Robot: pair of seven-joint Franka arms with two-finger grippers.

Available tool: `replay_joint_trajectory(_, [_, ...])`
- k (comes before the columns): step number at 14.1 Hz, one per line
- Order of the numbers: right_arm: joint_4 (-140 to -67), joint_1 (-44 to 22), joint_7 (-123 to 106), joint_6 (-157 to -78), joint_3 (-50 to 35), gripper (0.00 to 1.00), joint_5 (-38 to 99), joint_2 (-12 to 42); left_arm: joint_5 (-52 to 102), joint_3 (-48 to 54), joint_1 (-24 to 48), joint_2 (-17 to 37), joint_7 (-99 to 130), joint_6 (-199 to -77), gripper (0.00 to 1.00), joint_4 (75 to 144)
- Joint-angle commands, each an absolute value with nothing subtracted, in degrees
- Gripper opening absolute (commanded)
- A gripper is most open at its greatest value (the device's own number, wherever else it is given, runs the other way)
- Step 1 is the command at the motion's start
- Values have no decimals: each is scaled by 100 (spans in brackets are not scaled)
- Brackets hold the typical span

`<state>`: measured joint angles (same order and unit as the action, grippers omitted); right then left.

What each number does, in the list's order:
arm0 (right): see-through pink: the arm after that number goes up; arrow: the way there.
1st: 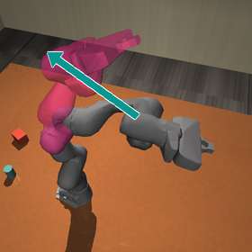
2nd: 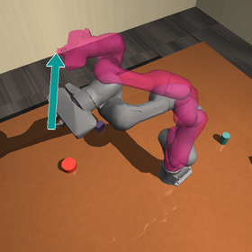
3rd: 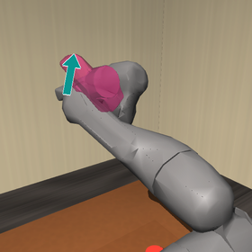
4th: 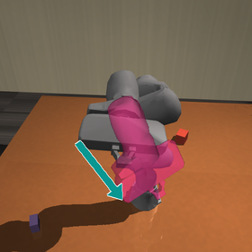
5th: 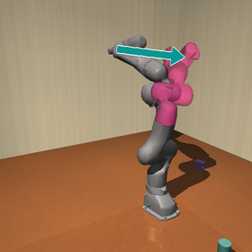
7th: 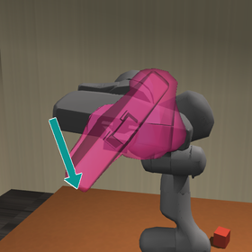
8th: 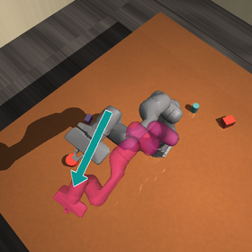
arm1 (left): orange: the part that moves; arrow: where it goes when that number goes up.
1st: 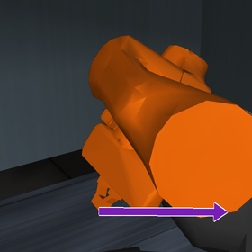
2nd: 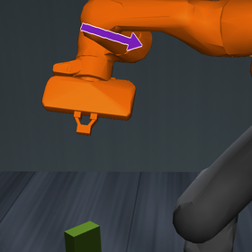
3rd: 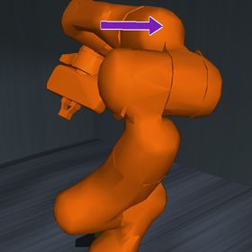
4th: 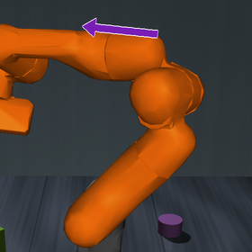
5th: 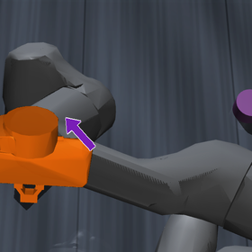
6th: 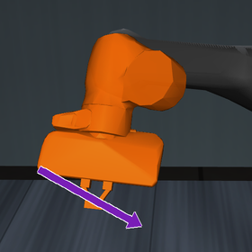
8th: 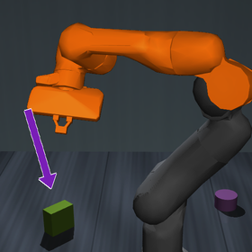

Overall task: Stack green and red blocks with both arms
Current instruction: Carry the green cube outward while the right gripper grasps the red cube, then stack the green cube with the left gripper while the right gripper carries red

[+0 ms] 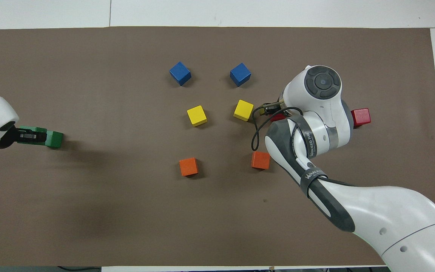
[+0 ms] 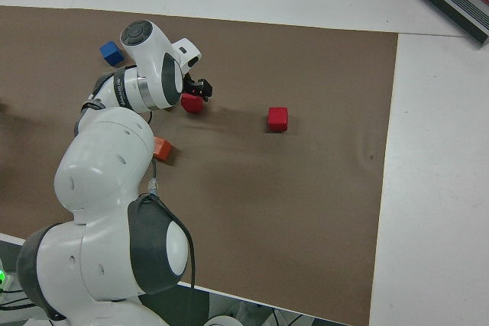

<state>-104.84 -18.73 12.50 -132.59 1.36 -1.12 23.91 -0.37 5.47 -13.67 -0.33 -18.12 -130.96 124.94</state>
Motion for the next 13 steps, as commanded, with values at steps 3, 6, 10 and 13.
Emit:
replay_joint_trajectory(3, [-10749,-1872,1151,-13675,123,100,-97,2382,193,589,-1503,104,-1978,-13649,0,12744])
replay_joint_trajectory(6, [-10749,-1872,1160,-13667,123,56,-97,2399,237,589,-1521,281,-1978,-13781,0,12735])
replay_joint_trajectory(10, [-10618,-1811,1178,-13370,132,0,-97,2391,334,589,-1591,465,-1978,-13913,0,12718])
replay_joint_trajectory(13, [-10257,-1601,1116,-12649,141,0,-97,2103,334,580,-1591,518,-1969,-13913,0,12700])
